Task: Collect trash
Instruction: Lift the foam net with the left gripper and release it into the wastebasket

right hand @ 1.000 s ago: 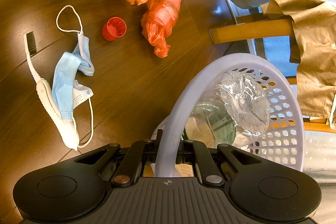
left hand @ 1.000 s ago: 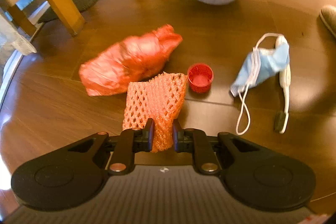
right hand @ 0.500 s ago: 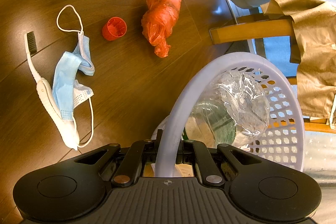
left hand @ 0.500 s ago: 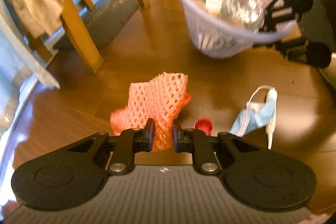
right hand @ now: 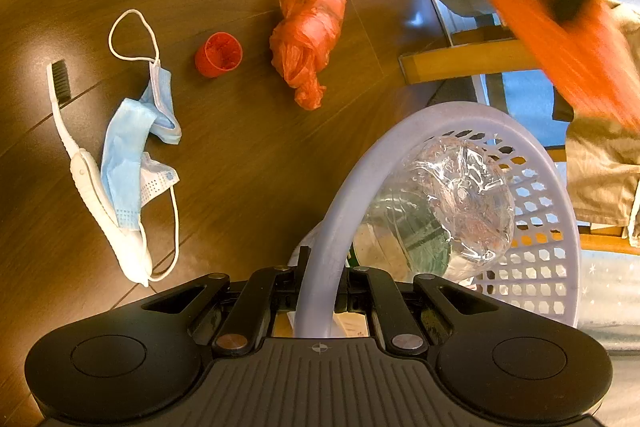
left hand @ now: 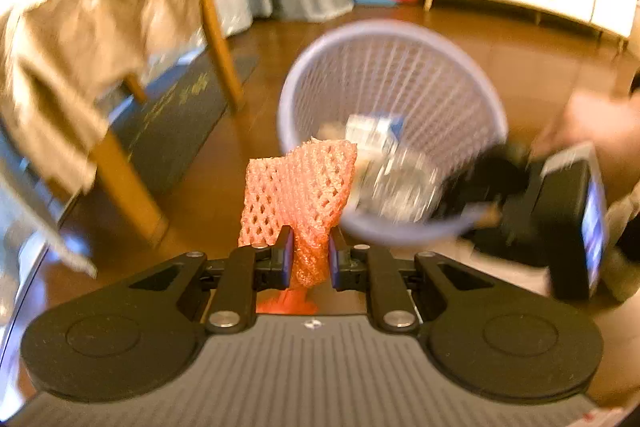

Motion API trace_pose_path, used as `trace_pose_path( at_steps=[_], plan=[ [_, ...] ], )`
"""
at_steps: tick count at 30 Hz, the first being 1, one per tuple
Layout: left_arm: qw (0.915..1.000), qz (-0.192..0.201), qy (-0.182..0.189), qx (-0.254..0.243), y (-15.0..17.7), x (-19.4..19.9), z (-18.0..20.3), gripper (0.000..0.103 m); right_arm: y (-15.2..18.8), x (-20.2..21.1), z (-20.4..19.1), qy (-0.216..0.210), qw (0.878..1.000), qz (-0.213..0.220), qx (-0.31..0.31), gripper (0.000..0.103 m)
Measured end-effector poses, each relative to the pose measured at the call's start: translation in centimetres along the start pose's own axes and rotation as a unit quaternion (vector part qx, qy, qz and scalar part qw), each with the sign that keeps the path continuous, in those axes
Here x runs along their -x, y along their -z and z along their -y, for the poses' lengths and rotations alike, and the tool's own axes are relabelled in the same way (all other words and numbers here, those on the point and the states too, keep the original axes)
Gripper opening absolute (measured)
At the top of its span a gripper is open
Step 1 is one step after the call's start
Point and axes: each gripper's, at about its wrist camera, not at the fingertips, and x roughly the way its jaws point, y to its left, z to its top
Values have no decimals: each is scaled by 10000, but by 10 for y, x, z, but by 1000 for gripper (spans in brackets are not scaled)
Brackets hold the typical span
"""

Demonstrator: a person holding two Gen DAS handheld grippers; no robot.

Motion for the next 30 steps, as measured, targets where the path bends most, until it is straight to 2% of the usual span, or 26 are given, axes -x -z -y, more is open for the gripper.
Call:
trace_pose_path(
  at_steps=[6, 10, 12, 13, 14, 22, 30],
  plan=[
    [9988, 401, 180, -207, -47, -11, 13, 14, 2, 2, 2, -11, 10000, 8, -79, 3],
    [9973, 564, 447, -149, -70, -27, 22, 15, 4, 3, 1, -12, 9999, 17, -114, 3],
    [9965, 685, 463, -141, -77, -39, 27, 19, 4, 3, 0, -18, 9999, 16, -124, 3],
    [9964, 694, 467, -138, -79, -46, 30, 36, 4, 3, 1, -20, 9999, 12, -136, 3],
    [9966, 683, 432, -164, -80, -51, 31, 45, 4, 2, 2, -22, 9999, 12, -164, 3],
    [9979, 580, 261, 149, -64, -47, 16, 45, 5, 4, 1, -18, 9998, 22, -175, 3],
    [9983, 437, -95, 386, -33, -30, -13, 45, 5, 5, 3, -32, 9998, 17, -214, 3]
  ],
)
